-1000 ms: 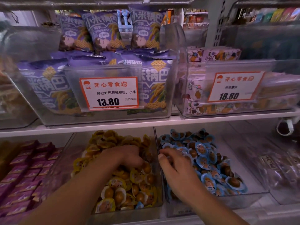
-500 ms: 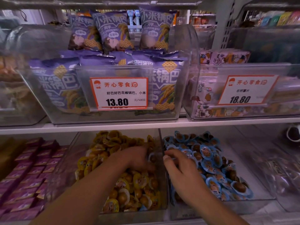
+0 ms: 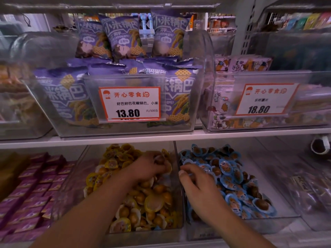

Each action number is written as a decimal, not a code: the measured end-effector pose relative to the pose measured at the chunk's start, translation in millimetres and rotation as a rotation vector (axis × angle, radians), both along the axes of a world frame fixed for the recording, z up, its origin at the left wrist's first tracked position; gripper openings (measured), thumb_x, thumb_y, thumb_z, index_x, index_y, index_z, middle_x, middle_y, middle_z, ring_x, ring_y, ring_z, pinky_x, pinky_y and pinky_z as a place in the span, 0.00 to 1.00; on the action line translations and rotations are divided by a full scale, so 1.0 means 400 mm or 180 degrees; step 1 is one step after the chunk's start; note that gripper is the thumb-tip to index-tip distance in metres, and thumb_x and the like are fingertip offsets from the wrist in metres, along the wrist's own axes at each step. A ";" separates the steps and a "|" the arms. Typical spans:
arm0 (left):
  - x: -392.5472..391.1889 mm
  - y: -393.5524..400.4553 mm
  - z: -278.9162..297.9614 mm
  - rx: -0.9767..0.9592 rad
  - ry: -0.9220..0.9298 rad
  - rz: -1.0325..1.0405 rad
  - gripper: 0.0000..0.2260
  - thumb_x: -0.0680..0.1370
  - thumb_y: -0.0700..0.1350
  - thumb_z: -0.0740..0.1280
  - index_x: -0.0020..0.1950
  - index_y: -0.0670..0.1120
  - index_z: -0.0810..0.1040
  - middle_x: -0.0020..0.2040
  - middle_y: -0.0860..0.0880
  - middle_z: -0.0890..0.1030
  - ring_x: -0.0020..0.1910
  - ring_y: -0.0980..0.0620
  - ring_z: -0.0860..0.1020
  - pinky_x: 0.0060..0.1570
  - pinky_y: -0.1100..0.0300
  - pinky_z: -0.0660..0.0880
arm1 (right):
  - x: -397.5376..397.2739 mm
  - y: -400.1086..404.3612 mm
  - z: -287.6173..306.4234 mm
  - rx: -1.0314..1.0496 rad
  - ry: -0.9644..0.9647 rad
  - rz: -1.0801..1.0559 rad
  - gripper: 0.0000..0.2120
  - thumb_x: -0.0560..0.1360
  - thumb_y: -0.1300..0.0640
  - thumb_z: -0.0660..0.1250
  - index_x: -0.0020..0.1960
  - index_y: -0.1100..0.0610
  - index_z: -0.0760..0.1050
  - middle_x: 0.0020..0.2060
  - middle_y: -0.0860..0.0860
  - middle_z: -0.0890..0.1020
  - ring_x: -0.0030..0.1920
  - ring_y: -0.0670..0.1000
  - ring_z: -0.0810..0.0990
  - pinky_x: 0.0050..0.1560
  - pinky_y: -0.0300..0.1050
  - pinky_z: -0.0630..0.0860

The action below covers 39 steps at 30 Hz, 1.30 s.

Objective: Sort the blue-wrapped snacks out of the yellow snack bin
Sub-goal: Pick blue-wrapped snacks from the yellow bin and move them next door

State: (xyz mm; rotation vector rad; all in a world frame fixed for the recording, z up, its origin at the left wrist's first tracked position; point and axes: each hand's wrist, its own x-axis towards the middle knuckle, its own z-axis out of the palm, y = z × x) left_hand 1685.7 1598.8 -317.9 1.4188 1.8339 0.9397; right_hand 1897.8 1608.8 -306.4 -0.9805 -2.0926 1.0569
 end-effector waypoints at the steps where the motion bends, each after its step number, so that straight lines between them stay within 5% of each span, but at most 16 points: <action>1: -0.009 -0.016 0.019 0.0104 -0.0429 0.0182 0.04 0.72 0.40 0.75 0.43 0.42 0.81 0.37 0.45 0.83 0.36 0.49 0.81 0.37 0.59 0.77 | 0.001 0.002 -0.002 0.0036 0.0001 -0.0016 0.07 0.80 0.44 0.60 0.55 0.43 0.74 0.42 0.42 0.80 0.43 0.37 0.78 0.40 0.30 0.70; 4: -0.032 -0.092 0.069 0.0154 -0.1645 0.0703 0.15 0.68 0.46 0.79 0.50 0.40 0.84 0.41 0.37 0.84 0.37 0.43 0.81 0.44 0.51 0.76 | 0.005 0.002 -0.003 0.0075 0.0001 -0.0077 0.09 0.80 0.45 0.60 0.59 0.43 0.75 0.49 0.40 0.79 0.49 0.37 0.78 0.50 0.34 0.75; 6: -0.035 -0.156 0.082 0.0138 -0.2212 0.0854 0.22 0.61 0.49 0.79 0.50 0.40 0.84 0.40 0.38 0.83 0.33 0.47 0.81 0.37 0.56 0.79 | 0.006 -0.007 0.009 0.0194 0.0138 -0.0168 0.11 0.80 0.47 0.61 0.62 0.44 0.74 0.53 0.40 0.78 0.54 0.40 0.78 0.56 0.40 0.76; 8: -0.031 -0.221 0.078 0.0353 -0.2485 0.1014 0.18 0.62 0.47 0.78 0.48 0.41 0.84 0.41 0.38 0.83 0.33 0.47 0.82 0.32 0.55 0.79 | 0.000 -0.025 0.035 0.0603 0.0460 -0.0236 0.10 0.81 0.49 0.61 0.61 0.45 0.74 0.55 0.38 0.76 0.56 0.40 0.76 0.56 0.38 0.74; 10: -0.024 -0.277 0.068 0.0553 -0.2591 0.1160 0.12 0.69 0.42 0.76 0.50 0.42 0.82 0.45 0.38 0.83 0.37 0.44 0.82 0.38 0.51 0.81 | -0.018 -0.055 0.065 0.1130 0.0715 -0.0192 0.09 0.81 0.51 0.60 0.59 0.45 0.74 0.54 0.35 0.74 0.57 0.38 0.75 0.54 0.30 0.70; 14: -0.023 -0.355 0.052 0.0842 -0.2066 0.1255 0.04 0.77 0.41 0.69 0.48 0.43 0.83 0.45 0.44 0.86 0.44 0.49 0.84 0.39 0.60 0.80 | -0.097 -0.137 0.073 0.1361 0.0443 0.0581 0.11 0.79 0.51 0.61 0.60 0.46 0.75 0.55 0.37 0.73 0.58 0.37 0.74 0.56 0.26 0.67; 20: -0.051 -0.441 0.040 0.0931 -0.1284 0.1154 0.07 0.79 0.40 0.68 0.56 0.45 0.82 0.52 0.45 0.85 0.53 0.49 0.83 0.54 0.58 0.78 | -0.200 -0.150 -0.010 0.0808 -0.1094 0.1296 0.26 0.76 0.48 0.66 0.73 0.45 0.67 0.66 0.48 0.71 0.67 0.49 0.69 0.65 0.39 0.67; 23: -0.053 -0.440 0.042 0.0913 -0.1051 0.1189 0.09 0.80 0.39 0.67 0.59 0.45 0.80 0.54 0.44 0.84 0.56 0.47 0.81 0.59 0.53 0.76 | -0.226 -0.138 -0.015 0.0838 -0.1148 0.1330 0.32 0.68 0.39 0.64 0.71 0.43 0.71 0.63 0.47 0.75 0.65 0.50 0.72 0.62 0.38 0.69; 26: -0.057 -0.432 0.040 0.0979 -0.0936 0.1349 0.10 0.80 0.38 0.66 0.56 0.51 0.81 0.49 0.51 0.85 0.50 0.54 0.83 0.50 0.59 0.78 | -0.249 -0.126 -0.015 0.0909 -0.1016 0.1226 0.36 0.62 0.35 0.59 0.70 0.42 0.71 0.57 0.42 0.72 0.63 0.48 0.73 0.64 0.40 0.70; 29: -0.063 -0.427 0.037 0.1030 -0.1030 0.1386 0.12 0.79 0.36 0.67 0.54 0.52 0.82 0.44 0.57 0.85 0.46 0.60 0.82 0.45 0.67 0.76 | -0.268 -0.114 -0.014 0.0946 -0.0926 0.1259 0.33 0.66 0.42 0.64 0.71 0.41 0.68 0.61 0.42 0.73 0.63 0.47 0.74 0.65 0.43 0.71; 32: -0.061 -0.429 0.031 0.0972 -0.0559 0.1348 0.13 0.78 0.37 0.67 0.57 0.52 0.81 0.49 0.55 0.84 0.47 0.64 0.81 0.44 0.72 0.74 | -0.287 -0.112 -0.014 0.1001 -0.0933 0.1530 0.29 0.70 0.48 0.66 0.71 0.42 0.70 0.60 0.45 0.76 0.61 0.46 0.76 0.62 0.42 0.73; 39: -0.044 -0.455 0.085 0.1415 0.0714 0.1267 0.19 0.76 0.37 0.63 0.58 0.60 0.75 0.53 0.62 0.78 0.54 0.66 0.76 0.49 0.76 0.69 | -0.282 -0.090 -0.010 0.1416 -0.0724 0.0972 0.09 0.74 0.56 0.67 0.52 0.49 0.83 0.46 0.45 0.84 0.49 0.48 0.81 0.51 0.47 0.78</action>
